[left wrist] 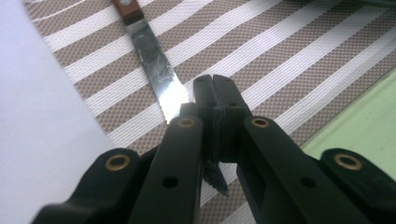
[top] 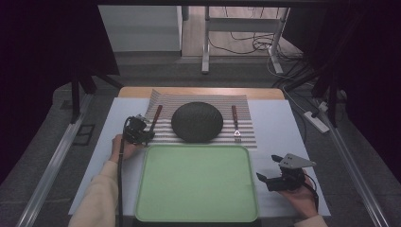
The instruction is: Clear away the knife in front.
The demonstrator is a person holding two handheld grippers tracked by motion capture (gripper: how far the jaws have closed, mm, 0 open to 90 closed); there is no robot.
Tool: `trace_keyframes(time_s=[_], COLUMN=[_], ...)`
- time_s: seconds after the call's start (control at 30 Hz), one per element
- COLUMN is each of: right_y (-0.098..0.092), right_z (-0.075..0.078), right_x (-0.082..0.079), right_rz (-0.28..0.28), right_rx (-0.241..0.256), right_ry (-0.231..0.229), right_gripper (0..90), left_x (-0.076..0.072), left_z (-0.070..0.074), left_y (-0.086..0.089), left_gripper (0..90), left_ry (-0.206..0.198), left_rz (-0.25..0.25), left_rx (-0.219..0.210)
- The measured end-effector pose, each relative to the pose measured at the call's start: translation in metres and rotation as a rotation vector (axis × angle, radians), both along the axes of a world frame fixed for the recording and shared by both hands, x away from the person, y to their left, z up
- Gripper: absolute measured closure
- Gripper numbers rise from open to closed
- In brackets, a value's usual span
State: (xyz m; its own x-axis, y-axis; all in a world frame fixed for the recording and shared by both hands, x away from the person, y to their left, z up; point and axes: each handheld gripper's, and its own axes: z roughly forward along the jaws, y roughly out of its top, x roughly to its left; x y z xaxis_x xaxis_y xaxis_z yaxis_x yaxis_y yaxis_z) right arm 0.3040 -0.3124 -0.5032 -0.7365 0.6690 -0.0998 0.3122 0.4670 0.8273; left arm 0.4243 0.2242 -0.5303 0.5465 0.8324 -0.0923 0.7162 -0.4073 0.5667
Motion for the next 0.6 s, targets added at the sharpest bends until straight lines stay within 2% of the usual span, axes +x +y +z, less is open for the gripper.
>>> trace_keyframes(time_s=[0.27,0.6], right_y=[0.000,0.000], right_z=[0.000,0.000], right_x=[0.001,-0.001], right_rz=[0.000,0.001], right_rx=[-0.004,-0.004], right_ry=[0.007,0.005], right_gripper=[8.7,10.0], left_x=[-0.002,-0.002], left_z=[-0.001,0.000], left_y=[0.015,0.030], left_gripper=[88.3,88.2], left_ry=[-0.004,-0.014], left_rz=[0.025,0.057], left_rx=[0.005,0.035])
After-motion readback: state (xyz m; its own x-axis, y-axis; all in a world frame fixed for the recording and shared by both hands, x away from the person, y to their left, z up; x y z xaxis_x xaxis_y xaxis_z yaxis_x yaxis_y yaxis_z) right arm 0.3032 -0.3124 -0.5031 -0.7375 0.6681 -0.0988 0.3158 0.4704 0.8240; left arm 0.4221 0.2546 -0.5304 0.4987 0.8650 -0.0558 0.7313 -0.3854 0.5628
